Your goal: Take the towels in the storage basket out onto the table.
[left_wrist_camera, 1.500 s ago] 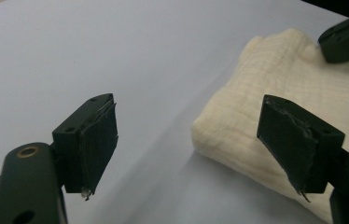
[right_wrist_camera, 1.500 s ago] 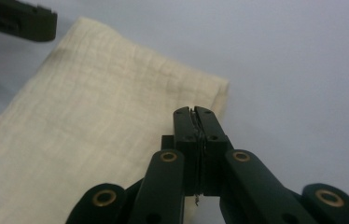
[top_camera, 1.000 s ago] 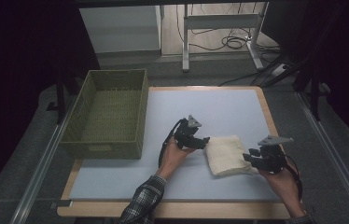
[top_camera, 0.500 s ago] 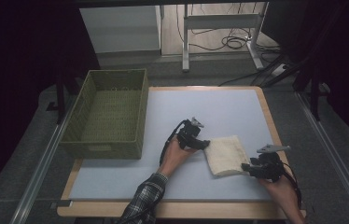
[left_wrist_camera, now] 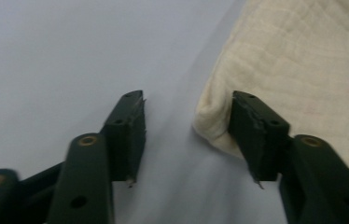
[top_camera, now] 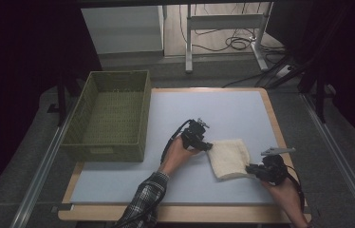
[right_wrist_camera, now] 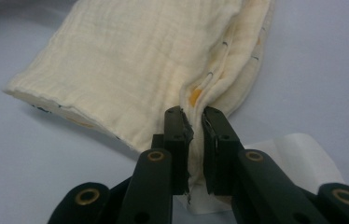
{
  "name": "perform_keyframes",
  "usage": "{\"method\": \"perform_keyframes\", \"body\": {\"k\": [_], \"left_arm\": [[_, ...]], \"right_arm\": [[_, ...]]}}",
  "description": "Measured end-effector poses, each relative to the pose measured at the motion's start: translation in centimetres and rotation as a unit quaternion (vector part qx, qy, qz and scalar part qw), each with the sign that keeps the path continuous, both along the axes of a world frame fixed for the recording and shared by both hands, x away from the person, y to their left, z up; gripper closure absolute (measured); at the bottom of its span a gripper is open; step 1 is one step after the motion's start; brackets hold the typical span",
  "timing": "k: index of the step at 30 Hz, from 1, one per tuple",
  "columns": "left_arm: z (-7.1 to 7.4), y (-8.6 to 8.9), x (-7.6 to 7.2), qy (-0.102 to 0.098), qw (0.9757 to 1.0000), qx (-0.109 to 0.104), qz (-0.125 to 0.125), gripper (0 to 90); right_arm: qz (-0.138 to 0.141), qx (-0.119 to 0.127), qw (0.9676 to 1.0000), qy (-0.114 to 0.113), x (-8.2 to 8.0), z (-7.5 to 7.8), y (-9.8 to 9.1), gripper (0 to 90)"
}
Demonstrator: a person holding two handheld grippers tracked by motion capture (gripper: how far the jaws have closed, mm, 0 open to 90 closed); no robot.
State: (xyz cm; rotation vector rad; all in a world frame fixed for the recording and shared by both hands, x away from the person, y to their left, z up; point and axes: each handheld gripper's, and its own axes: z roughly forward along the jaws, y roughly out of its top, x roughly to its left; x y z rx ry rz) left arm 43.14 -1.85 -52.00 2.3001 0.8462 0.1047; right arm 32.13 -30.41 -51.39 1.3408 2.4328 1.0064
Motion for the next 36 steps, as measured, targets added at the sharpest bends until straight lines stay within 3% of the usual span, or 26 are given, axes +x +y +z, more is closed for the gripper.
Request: {"method": "perform_keyframes", "body": {"k": [3, 6, 9, 14, 21, 36], "left_arm": [[0.1, -0.3, -0.1, 0.007, 0.9999, 0.004, -0.011, 59.1], [0.2, -0.5, -0.2, 0.028, 0.9993, -0.007, -0.025, 79.9], [0.3, -0.5, -0.3, 0.021, 0.9994, -0.004, -0.028, 85.6], [1.2, 0.1, -0.4, 0.009, 0.9995, 0.0, -0.029, 86.4], [3.6, 1.8, -0.7, -0.009, 0.9997, 0.011, -0.021, 85.8], [7.8, 6.9, -1.4, -0.037, 0.9985, 0.035, 0.019, 85.2]], "right_arm": [[0.001, -0.002, 1.0, -0.004, -0.1, 0.0, 0.0, 81.0], [0.003, -0.003, 1.0, -0.004, -0.1, 0.0, 0.0, 81.4], [0.001, 0.0, 1.0, -0.005, -0.2, 0.1, 0.1, 82.1], [0.007, 0.016, 0.9998, -0.007, -0.3, 0.6, -0.1, 82.2], [0.026, 0.043, 0.9986, -0.014, -0.2, 2.1, 0.7, 82.2], [0.076, 0.07, 0.9939, -0.038, 1.0, 5.1, 5.5, 82.1]]}}
